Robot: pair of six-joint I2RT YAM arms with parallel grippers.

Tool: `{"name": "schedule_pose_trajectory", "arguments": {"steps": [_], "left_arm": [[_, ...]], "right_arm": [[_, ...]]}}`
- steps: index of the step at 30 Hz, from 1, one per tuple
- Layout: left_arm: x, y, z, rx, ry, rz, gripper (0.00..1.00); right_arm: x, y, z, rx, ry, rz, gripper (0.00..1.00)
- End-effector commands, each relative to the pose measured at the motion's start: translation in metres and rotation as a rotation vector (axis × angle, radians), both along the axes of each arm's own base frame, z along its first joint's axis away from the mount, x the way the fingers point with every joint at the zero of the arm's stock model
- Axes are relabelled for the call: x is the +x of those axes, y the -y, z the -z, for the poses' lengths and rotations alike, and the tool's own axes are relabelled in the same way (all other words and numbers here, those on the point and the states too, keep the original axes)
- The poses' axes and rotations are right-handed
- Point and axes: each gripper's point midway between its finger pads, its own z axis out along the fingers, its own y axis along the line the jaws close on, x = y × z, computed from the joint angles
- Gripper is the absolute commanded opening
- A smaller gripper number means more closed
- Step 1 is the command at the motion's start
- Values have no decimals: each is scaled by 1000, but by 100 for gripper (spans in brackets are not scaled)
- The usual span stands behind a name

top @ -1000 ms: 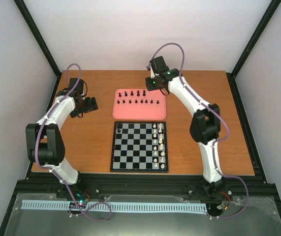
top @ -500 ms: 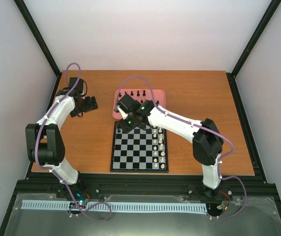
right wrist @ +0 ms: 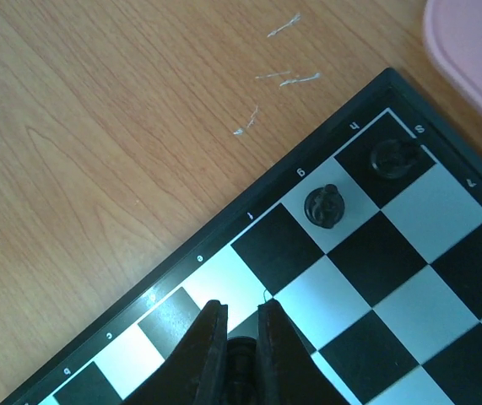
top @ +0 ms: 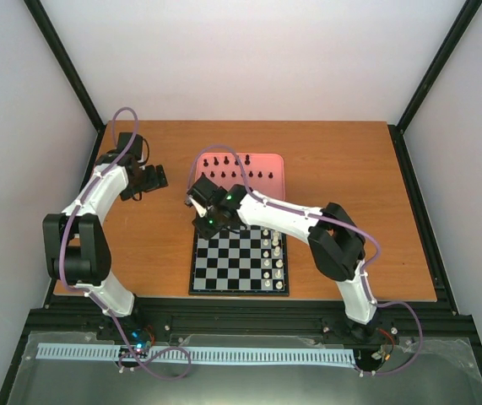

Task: Set up the chess pieces on the board
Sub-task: Place the chess piece on the chessboard.

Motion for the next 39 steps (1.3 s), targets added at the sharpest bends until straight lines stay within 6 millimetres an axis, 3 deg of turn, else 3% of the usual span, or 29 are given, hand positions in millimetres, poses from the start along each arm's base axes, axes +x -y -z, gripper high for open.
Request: {"name": "schedule_pose_trajectory", "arguments": {"steps": [1,10,25,39], "left_arm": [[1,0,-15,-3,42,-1,100],[2,0,-17,-1,48,-3,100],[-3,0,-18,1,56,3,100],[-5,-1,-17,4,60,4,100]], "right_arm": [[-3,-14,13,17,-7,-42,5],[2,-21,29,-7,-1,-67,6],[13,-35,37,27,30,-72,7],[17,-27,55,7,38,-57,8]]}}
